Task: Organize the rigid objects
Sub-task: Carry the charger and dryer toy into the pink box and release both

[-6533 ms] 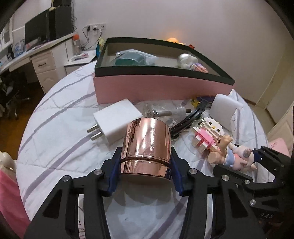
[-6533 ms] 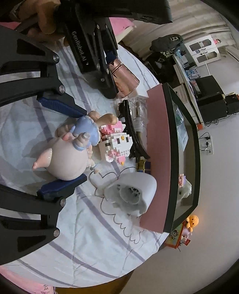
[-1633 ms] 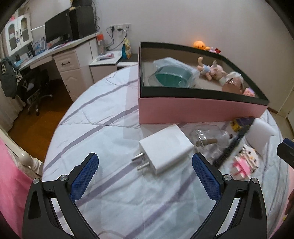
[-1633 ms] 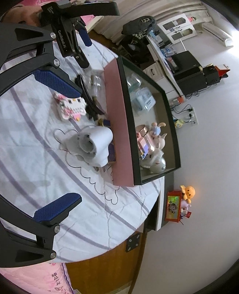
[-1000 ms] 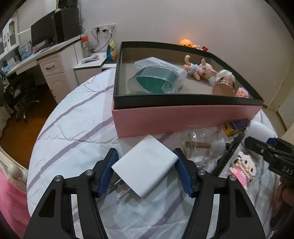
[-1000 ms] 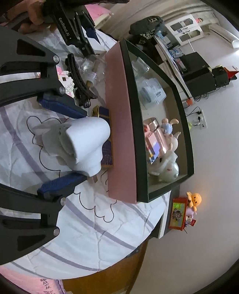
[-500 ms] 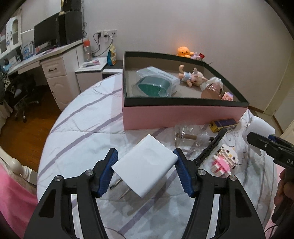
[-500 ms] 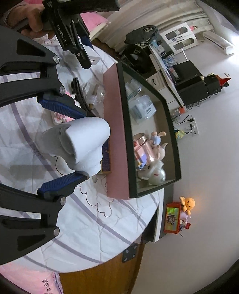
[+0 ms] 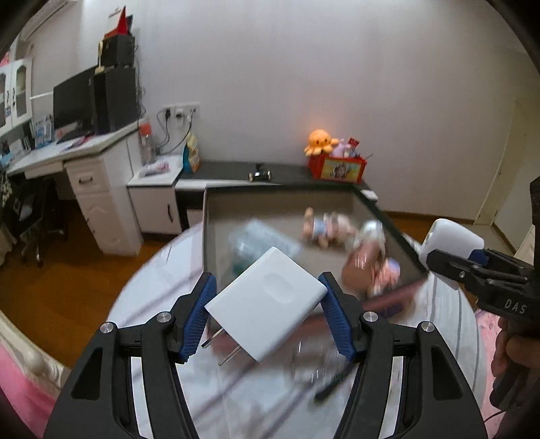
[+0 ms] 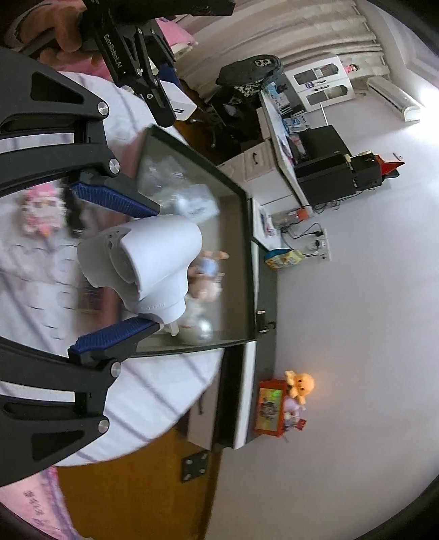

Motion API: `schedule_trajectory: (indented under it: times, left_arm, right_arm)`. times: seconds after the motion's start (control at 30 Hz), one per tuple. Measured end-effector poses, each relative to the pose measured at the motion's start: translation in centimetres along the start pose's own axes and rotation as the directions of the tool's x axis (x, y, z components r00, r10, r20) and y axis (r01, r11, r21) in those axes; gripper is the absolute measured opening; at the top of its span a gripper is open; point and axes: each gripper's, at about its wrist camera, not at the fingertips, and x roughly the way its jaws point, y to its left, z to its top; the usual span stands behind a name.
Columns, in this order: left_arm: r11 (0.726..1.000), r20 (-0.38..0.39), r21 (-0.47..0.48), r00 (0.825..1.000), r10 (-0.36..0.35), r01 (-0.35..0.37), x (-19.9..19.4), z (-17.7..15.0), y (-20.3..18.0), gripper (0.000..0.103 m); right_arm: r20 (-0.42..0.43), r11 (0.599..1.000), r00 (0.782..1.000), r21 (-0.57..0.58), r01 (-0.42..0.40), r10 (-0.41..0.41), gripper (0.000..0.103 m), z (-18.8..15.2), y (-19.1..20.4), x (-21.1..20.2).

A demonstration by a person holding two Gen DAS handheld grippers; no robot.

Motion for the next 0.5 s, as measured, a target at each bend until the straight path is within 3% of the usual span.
schedule_trajectory:
  times: [0.27,0.5]
  left_arm:
    - [1.000,0.008,0.012,1.000,-0.021,0.021,5.2,4.9,-0.7,0.064]
    - [0.999,-0.038,0.012,0.999,-0.035,0.036,9.3,5.7,-1.1,0.064]
  right_arm:
    - [-0.004,1.000,1.000,-0.018,-0.002,0.002,0.062,4.4,-0.6,4.6]
    - [-0.057,1.000,0.998,-0.016,0.008,-0.009,0.062,4.7,-1.4,8.4]
